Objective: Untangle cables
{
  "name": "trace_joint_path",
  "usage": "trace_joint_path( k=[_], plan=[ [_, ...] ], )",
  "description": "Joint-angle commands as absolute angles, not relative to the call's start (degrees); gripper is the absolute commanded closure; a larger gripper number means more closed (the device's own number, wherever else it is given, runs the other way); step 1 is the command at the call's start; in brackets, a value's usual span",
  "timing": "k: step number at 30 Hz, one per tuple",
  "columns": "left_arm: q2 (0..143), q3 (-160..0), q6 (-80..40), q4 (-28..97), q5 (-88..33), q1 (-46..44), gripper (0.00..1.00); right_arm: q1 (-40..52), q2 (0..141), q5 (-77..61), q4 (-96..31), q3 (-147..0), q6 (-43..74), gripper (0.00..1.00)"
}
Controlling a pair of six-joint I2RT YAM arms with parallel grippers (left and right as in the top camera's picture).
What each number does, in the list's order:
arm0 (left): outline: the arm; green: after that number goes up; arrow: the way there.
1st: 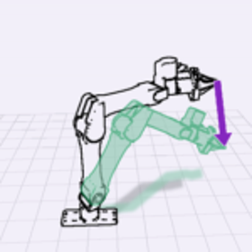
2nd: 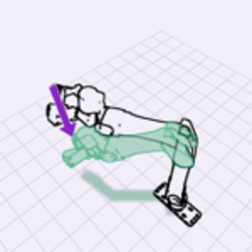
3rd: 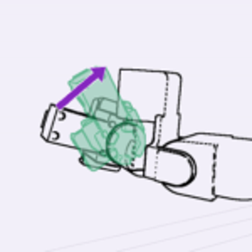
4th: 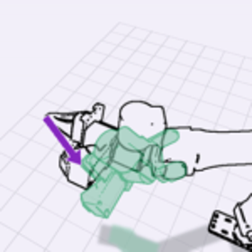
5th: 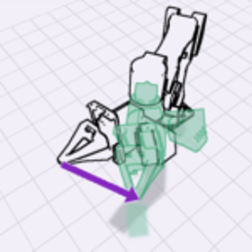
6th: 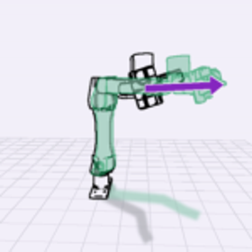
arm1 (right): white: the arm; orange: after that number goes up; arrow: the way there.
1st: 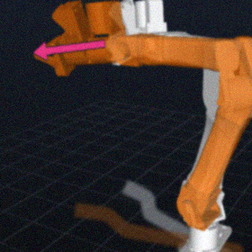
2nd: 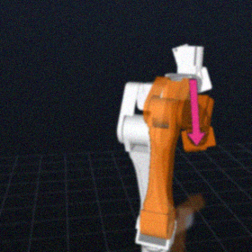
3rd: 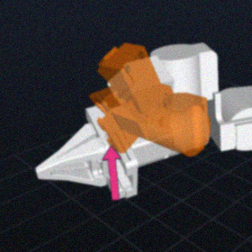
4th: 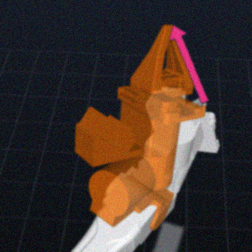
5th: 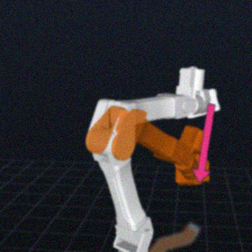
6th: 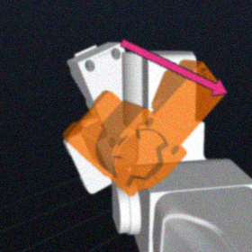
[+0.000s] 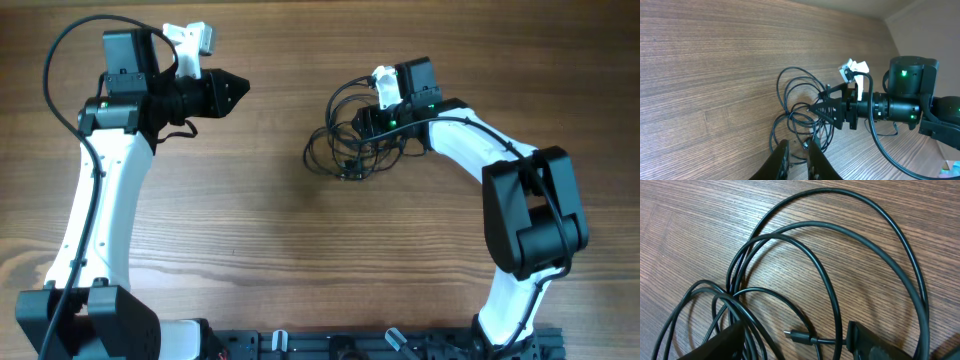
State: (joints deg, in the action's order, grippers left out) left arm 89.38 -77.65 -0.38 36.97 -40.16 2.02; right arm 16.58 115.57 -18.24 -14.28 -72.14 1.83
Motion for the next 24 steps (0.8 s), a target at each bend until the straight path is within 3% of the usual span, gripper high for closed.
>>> trace_joint_path(
  k=[1,10,12,13,15,16,21,24],
  plan=[
    [88.4,-77.91,-0.91,37.19,-41.1,1.96,0.86,17.3,116.81,-19.62,-14.37,-72.18,1.72,0.37],
    [88.4,-77.91,-0.91,37.98,-42.19,1.98,0.83,18.68,116.86,-19.62,-16.14,-72.07,3.03,0.39],
    [88.4,-77.91,-0.91,38.46,-42.19,1.98,0.72,19.03,116.9,-19.62,-16.29,-72.07,3.6,0.46],
    [88.4,-77.91,-0.91,38.46,-42.19,1.98,0.69,19.25,116.9,-19.62,-16.36,-72.07,3.68,0.55],
    [88.4,-77.91,-0.91,38.46,-42.19,1.98,0.6,19.33,116.9,-19.62,-16.99,-72.07,4.71,0.86],
    [88.4,-77.91,-0.91,38.48,-42.19,1.98,0.53,19.33,116.9,-19.64,-17.39,-72.07,6.33,0.95],
    [88.4,-77.91,-0.91,38.5,-42.19,1.98,0.25,19.31,112.16,-26.65,-22.2,-76.73,9.34,0.96],
    [88.4,-77.91,-0.23,39.59,-44.31,1.45,0.18,19.2,104.01,-26.09,-31.22,-84.93,8.99,0.96]
  ],
)
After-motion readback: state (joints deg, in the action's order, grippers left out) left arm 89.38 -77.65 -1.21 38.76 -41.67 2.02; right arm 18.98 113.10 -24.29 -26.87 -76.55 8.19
